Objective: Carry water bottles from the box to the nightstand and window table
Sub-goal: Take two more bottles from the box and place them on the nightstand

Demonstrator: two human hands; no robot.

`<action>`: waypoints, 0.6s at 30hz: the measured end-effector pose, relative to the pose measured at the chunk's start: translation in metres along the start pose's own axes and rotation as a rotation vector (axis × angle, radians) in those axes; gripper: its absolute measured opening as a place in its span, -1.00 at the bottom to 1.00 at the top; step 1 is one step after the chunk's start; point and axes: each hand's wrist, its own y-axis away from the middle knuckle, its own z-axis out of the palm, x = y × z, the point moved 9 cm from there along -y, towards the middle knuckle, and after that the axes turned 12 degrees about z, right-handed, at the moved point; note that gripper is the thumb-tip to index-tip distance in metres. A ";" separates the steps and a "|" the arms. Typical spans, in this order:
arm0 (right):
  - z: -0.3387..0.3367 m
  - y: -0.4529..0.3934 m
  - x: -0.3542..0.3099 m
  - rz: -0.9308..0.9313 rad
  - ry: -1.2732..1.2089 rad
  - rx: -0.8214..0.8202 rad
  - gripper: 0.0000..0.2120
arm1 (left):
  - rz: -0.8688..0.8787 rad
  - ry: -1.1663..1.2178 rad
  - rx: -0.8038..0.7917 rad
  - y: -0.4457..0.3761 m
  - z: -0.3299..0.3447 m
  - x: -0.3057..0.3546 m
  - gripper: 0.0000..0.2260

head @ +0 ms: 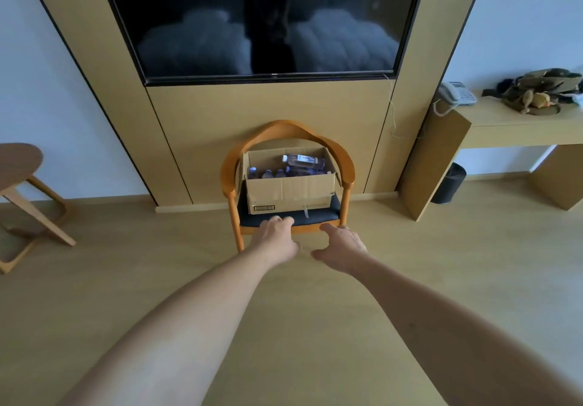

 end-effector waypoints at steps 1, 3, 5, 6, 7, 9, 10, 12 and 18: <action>-0.001 -0.016 -0.006 0.006 0.001 -0.008 -0.27 | 0.005 0.006 -0.006 -0.016 -0.003 -0.008 -0.43; -0.002 -0.049 -0.016 0.025 0.002 -0.028 -0.27 | 0.005 0.017 -0.018 -0.046 -0.007 -0.023 -0.43; -0.002 -0.082 -0.026 0.035 0.006 -0.048 -0.26 | -0.002 0.024 -0.029 -0.073 -0.011 -0.038 -0.45; -0.002 -0.100 -0.032 0.034 0.012 -0.060 -0.26 | -0.008 0.027 -0.033 -0.088 -0.013 -0.046 -0.47; -0.001 -0.118 -0.038 0.029 0.019 -0.072 -0.25 | -0.012 0.026 -0.035 -0.103 -0.014 -0.054 -0.51; -0.001 -0.155 -0.052 0.008 0.036 -0.084 -0.25 | -0.024 0.027 -0.031 -0.135 -0.015 -0.070 -0.57; -0.002 -0.176 -0.057 -0.003 0.041 -0.085 -0.26 | -0.031 0.024 -0.028 -0.153 -0.015 -0.078 -0.58; -0.001 -0.219 -0.065 -0.017 0.043 -0.105 -0.29 | -0.049 0.005 -0.029 -0.188 -0.014 -0.093 -0.58; -0.012 -0.340 -0.083 0.002 0.023 -0.202 -0.23 | -0.096 0.018 -0.039 -0.292 -0.016 -0.117 -0.63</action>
